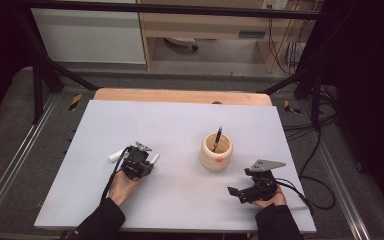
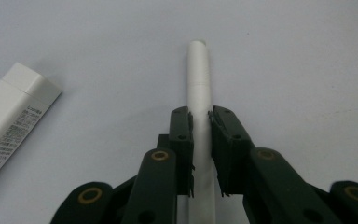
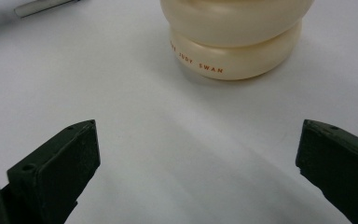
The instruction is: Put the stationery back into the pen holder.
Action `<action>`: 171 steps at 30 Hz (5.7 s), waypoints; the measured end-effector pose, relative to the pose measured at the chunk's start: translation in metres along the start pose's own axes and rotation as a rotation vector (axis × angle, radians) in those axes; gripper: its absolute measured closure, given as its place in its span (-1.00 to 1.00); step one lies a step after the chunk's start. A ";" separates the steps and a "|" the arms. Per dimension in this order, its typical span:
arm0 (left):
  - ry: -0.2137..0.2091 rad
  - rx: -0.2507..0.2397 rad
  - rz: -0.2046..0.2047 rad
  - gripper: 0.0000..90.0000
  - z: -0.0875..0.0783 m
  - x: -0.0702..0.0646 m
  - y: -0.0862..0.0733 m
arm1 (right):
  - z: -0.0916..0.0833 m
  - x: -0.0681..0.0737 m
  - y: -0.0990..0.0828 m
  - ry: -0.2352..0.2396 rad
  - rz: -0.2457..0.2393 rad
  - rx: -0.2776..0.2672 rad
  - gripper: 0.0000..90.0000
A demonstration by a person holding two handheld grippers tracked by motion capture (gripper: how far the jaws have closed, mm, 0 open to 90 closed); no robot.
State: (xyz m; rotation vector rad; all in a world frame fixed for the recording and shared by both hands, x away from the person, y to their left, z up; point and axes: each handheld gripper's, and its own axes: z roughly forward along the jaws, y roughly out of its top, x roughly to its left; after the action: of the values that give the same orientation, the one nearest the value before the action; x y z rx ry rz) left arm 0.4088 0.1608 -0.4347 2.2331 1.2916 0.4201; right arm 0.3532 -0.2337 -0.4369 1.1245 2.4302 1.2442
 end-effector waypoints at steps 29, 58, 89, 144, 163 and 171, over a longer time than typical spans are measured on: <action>-0.059 -0.070 0.015 0.75 -0.027 0.001 0.003 | 0.000 0.000 0.000 0.004 -0.001 -0.001 -0.99; -0.116 -0.194 0.018 0.74 -0.058 -0.001 0.008 | 0.000 0.000 0.000 0.004 0.003 -0.001 -0.99; -0.203 -0.384 0.073 0.74 -0.091 -0.029 0.045 | 0.000 0.000 0.000 0.001 0.000 0.006 -0.99; -0.315 -0.524 0.150 0.74 -0.061 -0.114 0.153 | -0.002 0.000 0.000 0.005 -0.003 -0.003 -0.99; -0.322 -0.508 0.183 0.74 -0.023 -0.134 0.172 | -0.002 0.000 0.000 0.008 -0.007 -0.006 -0.99; -0.325 -0.483 0.184 0.74 -0.005 -0.136 0.174 | -0.002 0.000 0.000 0.009 -0.002 -0.004 -0.99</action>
State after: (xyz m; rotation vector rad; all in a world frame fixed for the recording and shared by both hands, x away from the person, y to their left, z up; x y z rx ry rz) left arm 0.4614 -0.0270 -0.3307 1.9106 0.7271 0.3689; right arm 0.3527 -0.2349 -0.4356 1.1179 2.4333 1.2555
